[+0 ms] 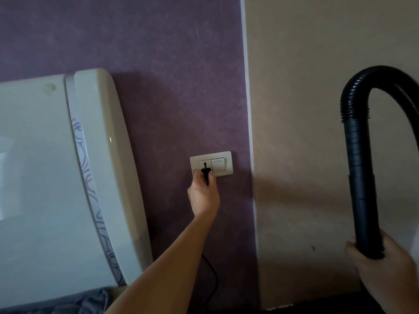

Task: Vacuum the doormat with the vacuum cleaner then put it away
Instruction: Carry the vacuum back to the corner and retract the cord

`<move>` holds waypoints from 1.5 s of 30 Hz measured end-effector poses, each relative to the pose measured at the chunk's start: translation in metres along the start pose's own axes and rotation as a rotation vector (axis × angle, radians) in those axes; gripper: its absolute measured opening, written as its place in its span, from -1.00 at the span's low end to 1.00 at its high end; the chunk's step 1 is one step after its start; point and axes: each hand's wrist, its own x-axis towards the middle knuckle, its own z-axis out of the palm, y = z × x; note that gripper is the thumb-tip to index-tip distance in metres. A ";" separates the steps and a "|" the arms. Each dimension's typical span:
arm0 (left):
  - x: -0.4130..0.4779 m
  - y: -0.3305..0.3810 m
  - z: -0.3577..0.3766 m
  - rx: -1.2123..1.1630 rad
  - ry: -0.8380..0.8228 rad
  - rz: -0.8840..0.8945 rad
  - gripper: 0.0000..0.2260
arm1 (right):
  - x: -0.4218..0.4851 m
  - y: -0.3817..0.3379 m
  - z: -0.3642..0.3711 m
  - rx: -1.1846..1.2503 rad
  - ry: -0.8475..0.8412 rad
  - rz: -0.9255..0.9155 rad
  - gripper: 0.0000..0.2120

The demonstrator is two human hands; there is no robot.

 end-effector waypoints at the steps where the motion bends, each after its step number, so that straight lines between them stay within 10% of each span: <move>1: 0.000 0.000 0.000 -0.007 -0.004 -0.009 -0.76 | 0.000 0.000 -0.001 -0.006 0.005 0.005 -0.77; 14: 0.002 0.010 0.011 -0.151 -0.050 -0.263 -0.64 | -0.017 -0.023 -0.010 0.034 0.013 -0.001 -0.79; 45: -0.079 0.026 0.017 -0.479 0.022 -0.208 -0.69 | -0.026 -0.030 -0.022 0.078 -0.011 0.009 -0.77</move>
